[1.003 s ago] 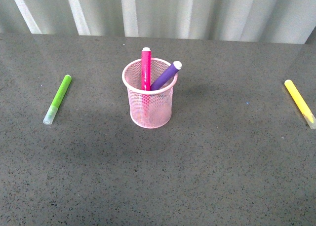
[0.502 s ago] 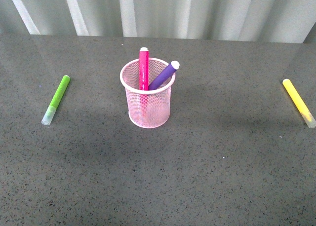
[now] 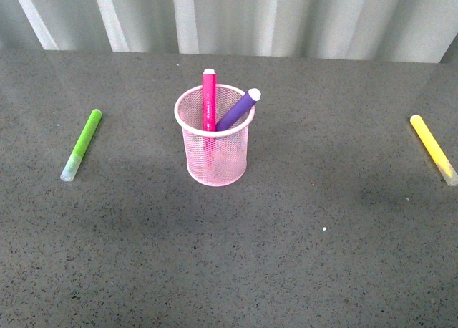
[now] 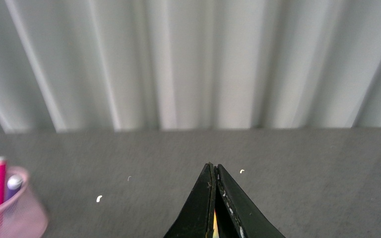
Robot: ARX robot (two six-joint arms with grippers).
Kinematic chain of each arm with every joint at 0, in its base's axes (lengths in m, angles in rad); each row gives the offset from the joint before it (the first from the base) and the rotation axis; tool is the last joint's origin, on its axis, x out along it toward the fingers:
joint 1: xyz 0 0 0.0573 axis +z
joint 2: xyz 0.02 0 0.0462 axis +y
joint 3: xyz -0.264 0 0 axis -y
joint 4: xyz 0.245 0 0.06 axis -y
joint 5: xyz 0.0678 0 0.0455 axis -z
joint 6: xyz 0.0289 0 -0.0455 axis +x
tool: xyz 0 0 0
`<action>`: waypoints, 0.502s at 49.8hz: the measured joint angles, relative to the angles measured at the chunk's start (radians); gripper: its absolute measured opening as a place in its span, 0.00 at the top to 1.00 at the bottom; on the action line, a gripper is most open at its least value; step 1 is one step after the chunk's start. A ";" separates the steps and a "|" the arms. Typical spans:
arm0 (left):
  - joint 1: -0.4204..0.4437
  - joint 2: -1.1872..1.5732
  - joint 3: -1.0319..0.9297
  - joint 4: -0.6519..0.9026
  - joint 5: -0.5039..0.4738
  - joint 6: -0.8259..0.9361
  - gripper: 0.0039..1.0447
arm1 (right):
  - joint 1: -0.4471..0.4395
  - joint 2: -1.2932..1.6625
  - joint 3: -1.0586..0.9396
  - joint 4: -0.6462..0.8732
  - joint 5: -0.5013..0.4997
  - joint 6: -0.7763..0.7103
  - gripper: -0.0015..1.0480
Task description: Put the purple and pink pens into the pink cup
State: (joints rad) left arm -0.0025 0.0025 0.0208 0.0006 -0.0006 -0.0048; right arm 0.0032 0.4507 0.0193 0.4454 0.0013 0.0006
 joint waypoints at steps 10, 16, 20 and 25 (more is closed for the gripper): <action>0.000 0.000 0.000 0.000 0.000 0.000 0.06 | -0.002 -0.100 0.000 -0.091 0.000 0.000 0.97; 0.000 0.000 0.000 0.000 0.000 0.000 0.06 | -0.002 -0.142 0.000 -0.135 0.000 0.000 0.97; 0.000 0.000 0.000 0.000 0.000 0.000 0.06 | -0.002 -0.169 0.000 -0.160 0.000 0.000 0.97; 0.000 0.000 0.000 0.000 0.000 0.000 0.06 | -0.002 -0.204 0.000 -0.195 0.000 0.000 0.97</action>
State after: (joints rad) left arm -0.0025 0.0025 0.0208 0.0006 -0.0002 -0.0048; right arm 0.0017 0.2462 0.0193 0.2504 0.0017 0.0010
